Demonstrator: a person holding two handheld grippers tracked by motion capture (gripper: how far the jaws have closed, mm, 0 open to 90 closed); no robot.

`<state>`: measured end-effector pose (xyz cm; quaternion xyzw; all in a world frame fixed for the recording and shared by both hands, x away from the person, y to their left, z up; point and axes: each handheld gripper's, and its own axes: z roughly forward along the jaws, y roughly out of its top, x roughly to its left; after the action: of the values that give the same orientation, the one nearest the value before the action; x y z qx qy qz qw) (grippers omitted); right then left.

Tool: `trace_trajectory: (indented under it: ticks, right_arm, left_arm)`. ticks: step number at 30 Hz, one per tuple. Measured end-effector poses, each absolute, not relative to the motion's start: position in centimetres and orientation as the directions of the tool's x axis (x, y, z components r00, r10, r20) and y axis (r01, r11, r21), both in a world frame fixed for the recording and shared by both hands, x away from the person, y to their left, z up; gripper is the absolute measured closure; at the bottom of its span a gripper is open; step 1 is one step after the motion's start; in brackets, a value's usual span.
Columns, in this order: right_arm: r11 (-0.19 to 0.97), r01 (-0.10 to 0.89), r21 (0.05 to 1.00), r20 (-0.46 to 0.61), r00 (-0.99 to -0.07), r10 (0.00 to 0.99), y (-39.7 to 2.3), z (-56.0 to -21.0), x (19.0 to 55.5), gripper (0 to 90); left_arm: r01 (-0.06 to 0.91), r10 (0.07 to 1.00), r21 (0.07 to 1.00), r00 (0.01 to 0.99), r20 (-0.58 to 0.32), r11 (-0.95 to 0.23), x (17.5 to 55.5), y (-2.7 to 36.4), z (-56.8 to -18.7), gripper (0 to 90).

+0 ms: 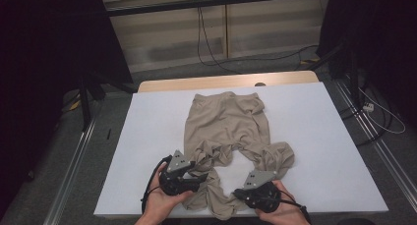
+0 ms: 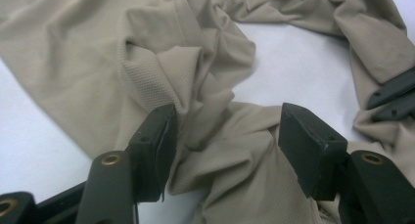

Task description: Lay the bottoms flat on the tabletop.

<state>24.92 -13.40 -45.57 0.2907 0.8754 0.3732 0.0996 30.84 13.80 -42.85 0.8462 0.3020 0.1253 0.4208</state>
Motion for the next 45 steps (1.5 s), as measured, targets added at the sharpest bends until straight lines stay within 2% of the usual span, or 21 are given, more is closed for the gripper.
trace_trajectory:
  ticks: [3,5,13,17,19,25,28,30,31,34,35,36,38,39,40,41,43,45]
  right_arm:
    - [0.550,0.448,0.705,0.018,-0.786,0.618,-14.9,-45.2,25.0,89.4]
    - [0.530,0.467,0.708,0.005,-0.753,0.658,-16.2,-44.8,25.2,89.4]
    - [0.386,0.519,0.763,-0.039,-0.560,0.828,-21.8,-43.3,27.5,89.5]
    - [0.329,0.523,0.786,-0.058,-0.468,0.882,-23.7,-43.0,28.5,89.2]
    - [0.315,0.506,0.803,-0.033,-0.490,0.871,-23.6,-42.9,28.5,86.6]
    - [0.321,0.444,0.837,-0.016,-0.565,0.825,-21.1,-42.3,27.2,65.2]
    - [0.330,0.430,0.840,-0.018,-0.586,0.810,-19.9,-42.4,27.1,56.9]
    - [0.338,0.425,0.840,-0.022,-0.596,0.803,-19.2,-42.4,27.2,54.2]
    - [0.341,0.423,0.839,-0.019,-0.605,0.796,-18.8,-42.5,27.3,53.2]
    - [0.358,0.423,0.832,-0.016,-0.627,0.779,-17.7,-42.7,27.7,53.0]
    - [0.360,0.428,0.829,-0.006,-0.637,0.771,-17.2,-42.8,27.8,53.8]
    - [0.371,0.426,0.825,-0.009,-0.647,0.763,-16.7,-42.9,27.9,54.1]
    - [0.395,0.421,0.817,-0.015,-0.668,0.744,-15.8,-43.0,27.8,54.4]
    - [0.406,0.418,0.813,-0.014,-0.682,0.731,-15.4,-43.1,27.6,54.4]
    - [0.415,0.413,0.811,-0.019,-0.690,0.723,-15.0,-43.1,27.6,54.5]
    - [0.421,0.409,0.810,-0.022,-0.696,0.718,-14.6,-43.2,27.6,54.6]
    - [0.435,0.403,0.805,-0.021,-0.714,0.700,-13.8,-43.3,27.8,54.7]
    - [0.445,0.399,0.802,-0.019,-0.728,0.686,-12.9,-43.4,28.1,55.8]
  left_arm:
    - [0.408,0.636,0.801,0.770,-0.045,-0.438,30.9,14.3,-42.5,37.2]
    - [0.411,0.639,0.805,0.767,-0.053,-0.427,30.9,14.6,-42.4,38.4]
    - [0.412,0.645,0.816,0.762,-0.064,-0.406,30.6,14.9,-42.0,40.3]
    - [0.403,0.633,0.815,0.772,-0.058,-0.417,30.3,14.7,-41.9,40.3]
    - [0.402,0.635,0.816,0.771,-0.056,-0.416,30.2,14.6,-41.8,40.3]
    - [0.381,0.645,0.837,0.763,-0.046,-0.392,30.0,15.0,-41.5,43.8]
    - [0.360,0.629,0.850,0.776,-0.044,-0.385,30.1,15.1,-41.3,50.2]
    - [0.357,0.598,0.839,0.800,-0.048,-0.411,30.3,15.0,-41.7,59.7]
    - [0.360,0.592,0.829,0.805,-0.044,-0.428,30.4,14.8,-42.0,60.5]
    - [0.406,0.571,0.757,0.819,-0.053,-0.512,31.3,13.9,-43.7,59.9]
    - [0.419,0.557,0.722,0.829,-0.056,-0.550,31.7,13.6,-44.3,55.5]
    - [0.423,0.547,0.687,0.836,-0.043,-0.591,31.9,13.3,-44.8,47.4]
    - [0.415,0.556,0.687,0.831,-0.019,-0.596,31.8,13.2,-45.2,46.8]
    - [0.424,0.559,0.683,0.829,-0.028,-0.595,31.7,13.1,-45.1,48.9]
    - [0.434,0.553,0.677,0.832,-0.048,-0.594,31.6,13.1,-45.0,58.8]
    - [0.452,0.550,0.672,0.831,-0.078,-0.587,31.5,13.1,-45.1,79.6]
    - [0.450,0.547,0.663,0.834,-0.072,-0.599,31.1,13.1,-44.9,82.8]
    - [0.470,0.545,0.657,0.832,-0.106,-0.590,30.4,13.0,-44.7,84.2]
